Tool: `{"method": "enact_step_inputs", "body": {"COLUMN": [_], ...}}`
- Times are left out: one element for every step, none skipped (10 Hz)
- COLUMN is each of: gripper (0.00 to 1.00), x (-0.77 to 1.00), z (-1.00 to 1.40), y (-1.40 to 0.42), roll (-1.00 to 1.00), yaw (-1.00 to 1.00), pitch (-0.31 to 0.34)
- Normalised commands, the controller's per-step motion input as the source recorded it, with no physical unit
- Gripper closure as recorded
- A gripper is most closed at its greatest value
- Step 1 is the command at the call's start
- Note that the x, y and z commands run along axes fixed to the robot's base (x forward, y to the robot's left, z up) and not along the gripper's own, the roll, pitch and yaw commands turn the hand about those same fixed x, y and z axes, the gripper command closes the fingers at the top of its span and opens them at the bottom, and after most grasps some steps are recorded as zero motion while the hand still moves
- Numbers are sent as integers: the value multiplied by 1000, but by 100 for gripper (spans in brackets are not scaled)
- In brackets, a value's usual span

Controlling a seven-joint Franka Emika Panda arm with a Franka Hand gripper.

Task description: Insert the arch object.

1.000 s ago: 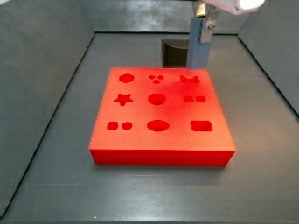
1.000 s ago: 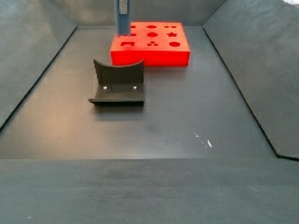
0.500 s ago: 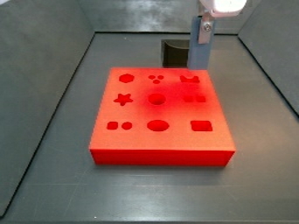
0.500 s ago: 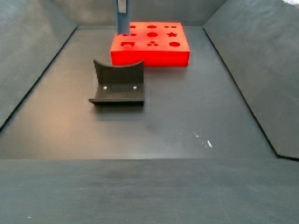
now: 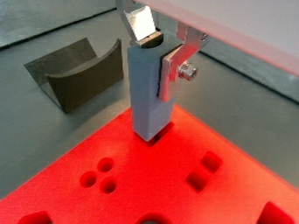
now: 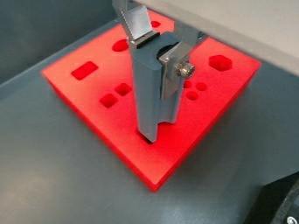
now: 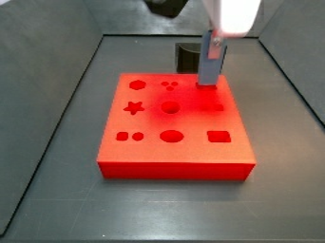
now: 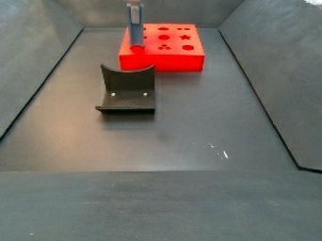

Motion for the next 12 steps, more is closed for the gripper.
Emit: {"method": "enact_step_inputs", "body": {"gripper": [100,100,100,100,100,100,100,100,100,100,100,100], "x": [-34,0,186,203,114,0,-60,-200,-66,23,0,109], "z": [-120,-94,-100,-117,-160,-177,-263,-220,-169,-217,-214,-389], "y": [-17,-63,-51,-11,0,0,0,-37,-146,-69,0,0], "roll": [44,17,7,23,43,53,60,51,51,40,24,49], "yaw": [-251,-243,-194,-111,-23,0,0,0,129,266,223,126], "pitch": [0,0,0,0,0,0,0,0,0,-3,-19,-23]}}
